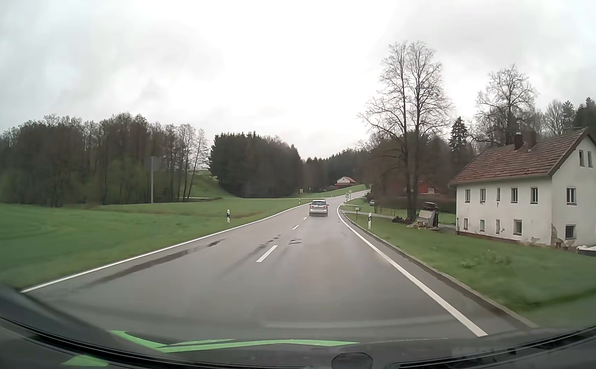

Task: Follow the waypoints while adhering to traffic rules and regulations

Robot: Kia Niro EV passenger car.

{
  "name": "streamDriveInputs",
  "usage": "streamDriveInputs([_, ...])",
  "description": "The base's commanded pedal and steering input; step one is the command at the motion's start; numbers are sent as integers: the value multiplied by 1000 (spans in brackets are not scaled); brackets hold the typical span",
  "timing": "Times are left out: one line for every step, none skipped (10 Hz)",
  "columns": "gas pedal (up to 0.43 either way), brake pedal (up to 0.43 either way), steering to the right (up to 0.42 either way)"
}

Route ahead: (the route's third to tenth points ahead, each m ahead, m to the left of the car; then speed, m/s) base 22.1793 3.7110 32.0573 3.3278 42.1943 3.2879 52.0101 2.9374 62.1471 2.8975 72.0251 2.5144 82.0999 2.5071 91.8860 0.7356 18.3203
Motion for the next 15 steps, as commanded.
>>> streamDriveInputs([28,0,0])
streamDriveInputs([28,0,0])
streamDriveInputs([28,0,0])
streamDriveInputs([20,0,0])
streamDriveInputs([0,0,0])
streamDriveInputs([0,0,0])
streamDriveInputs([0,0,0])
streamDriveInputs([0,0,0])
streamDriveInputs([39,0,0])
streamDriveInputs([59,0,0])
streamDriveInputs([79,0,1])
streamDriveInputs([87,0,1])
streamDriveInputs([87,0,1])
streamDriveInputs([98,0,1])
streamDriveInputs([130,0,2])
